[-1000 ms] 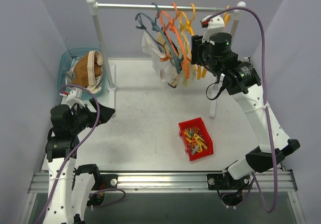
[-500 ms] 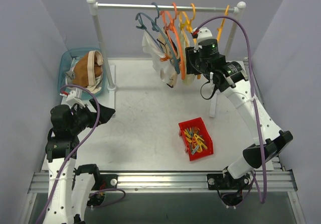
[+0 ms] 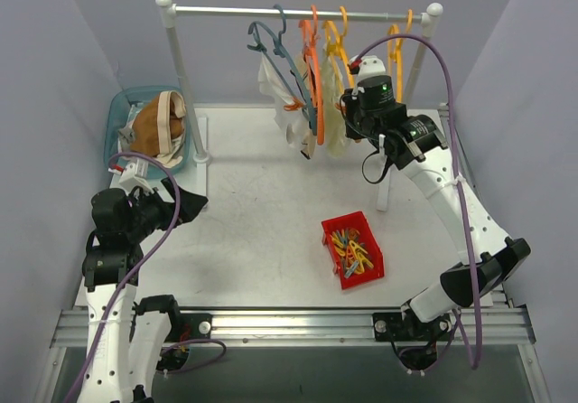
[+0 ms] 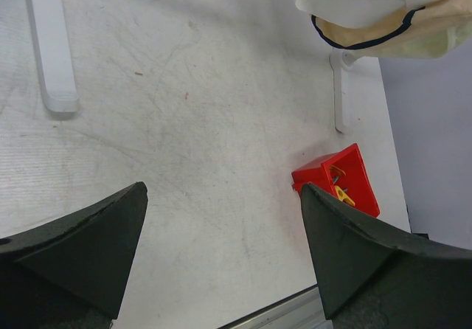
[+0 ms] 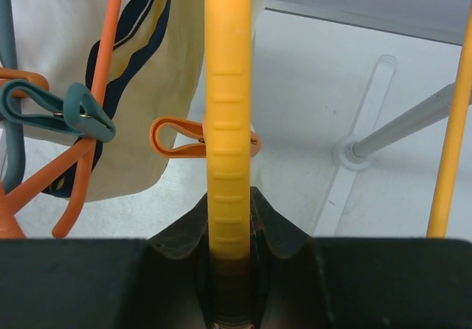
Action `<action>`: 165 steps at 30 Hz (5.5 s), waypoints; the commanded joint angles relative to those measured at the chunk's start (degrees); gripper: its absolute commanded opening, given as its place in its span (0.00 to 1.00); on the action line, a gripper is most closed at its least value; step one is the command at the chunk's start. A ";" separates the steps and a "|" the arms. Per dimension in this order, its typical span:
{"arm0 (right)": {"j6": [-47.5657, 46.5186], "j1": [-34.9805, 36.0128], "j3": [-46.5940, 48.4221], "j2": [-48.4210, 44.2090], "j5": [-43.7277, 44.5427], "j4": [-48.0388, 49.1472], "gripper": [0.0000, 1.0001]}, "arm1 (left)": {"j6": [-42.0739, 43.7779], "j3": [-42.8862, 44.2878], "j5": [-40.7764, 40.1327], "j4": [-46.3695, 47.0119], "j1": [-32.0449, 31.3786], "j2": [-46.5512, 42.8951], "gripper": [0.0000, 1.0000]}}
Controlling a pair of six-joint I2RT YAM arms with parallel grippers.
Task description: Remove the underwear clipped to the hanger
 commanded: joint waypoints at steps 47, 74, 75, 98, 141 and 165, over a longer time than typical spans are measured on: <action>17.09 15.39 -50.33 -54.27 -6.01 0.18 0.00 | 0.27 3.17 9.54 7.33 -7.38 5.08 0.94; 29.75 34.99 -64.93 -36.89 -6.99 16.34 0.00 | -7.81 -6.06 6.48 13.56 -13.00 3.75 0.94; 30.54 35.87 -65.02 -35.14 -5.59 16.78 0.00 | -8.16 -6.06 5.69 13.83 -14.06 4.20 0.94; 29.22 39.04 -64.67 -52.17 16.48 18.56 0.00 | -8.08 -2.02 0.67 14.28 -17.49 7.36 0.94; 37.85 49.67 -67.75 -28.53 2.77 28.30 0.00 | -12.83 0.00 -20.94 24.20 -37.79 23.18 0.94; 36.44 51.26 -64.23 -29.67 7.77 22.60 0.00 | -7.81 5.63 -41.25 16.74 -44.56 28.72 0.82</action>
